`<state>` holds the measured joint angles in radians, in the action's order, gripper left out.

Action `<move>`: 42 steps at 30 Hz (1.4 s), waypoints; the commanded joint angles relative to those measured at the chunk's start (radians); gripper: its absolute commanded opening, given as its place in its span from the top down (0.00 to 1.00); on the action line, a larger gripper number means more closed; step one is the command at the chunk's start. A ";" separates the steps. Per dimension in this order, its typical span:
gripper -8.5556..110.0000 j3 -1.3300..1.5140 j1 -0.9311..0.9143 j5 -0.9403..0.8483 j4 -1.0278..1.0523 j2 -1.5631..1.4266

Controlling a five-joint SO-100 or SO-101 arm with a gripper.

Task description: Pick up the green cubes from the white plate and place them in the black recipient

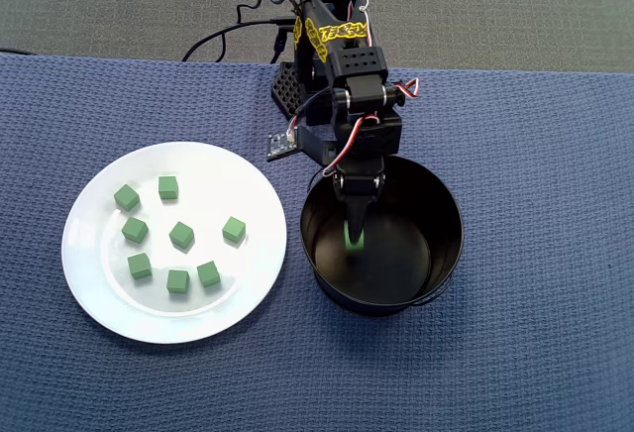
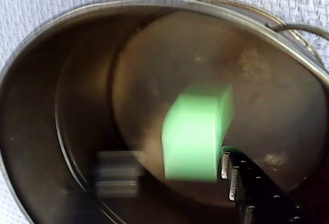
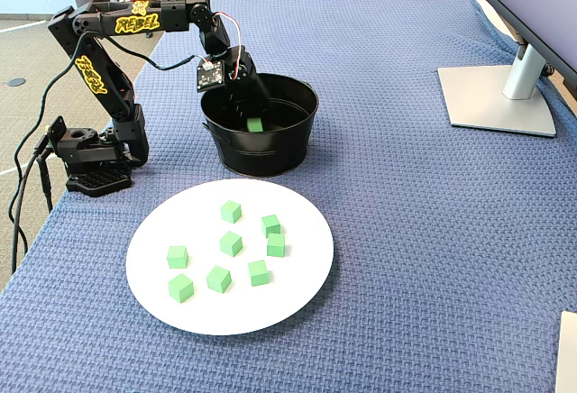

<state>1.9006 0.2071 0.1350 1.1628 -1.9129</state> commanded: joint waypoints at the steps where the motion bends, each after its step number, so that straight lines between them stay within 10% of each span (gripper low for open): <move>1: 0.57 -0.015 -0.012 -0.018 0.014 -0.066; 15: 0.64 -0.383 -0.337 -0.084 0.284 -0.098; 24: 0.69 -0.232 -0.673 -0.054 0.101 0.109; 42: 0.72 -0.161 -0.742 -0.445 0.005 0.417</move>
<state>1.7426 -0.5154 -0.2270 1.1858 -1.4987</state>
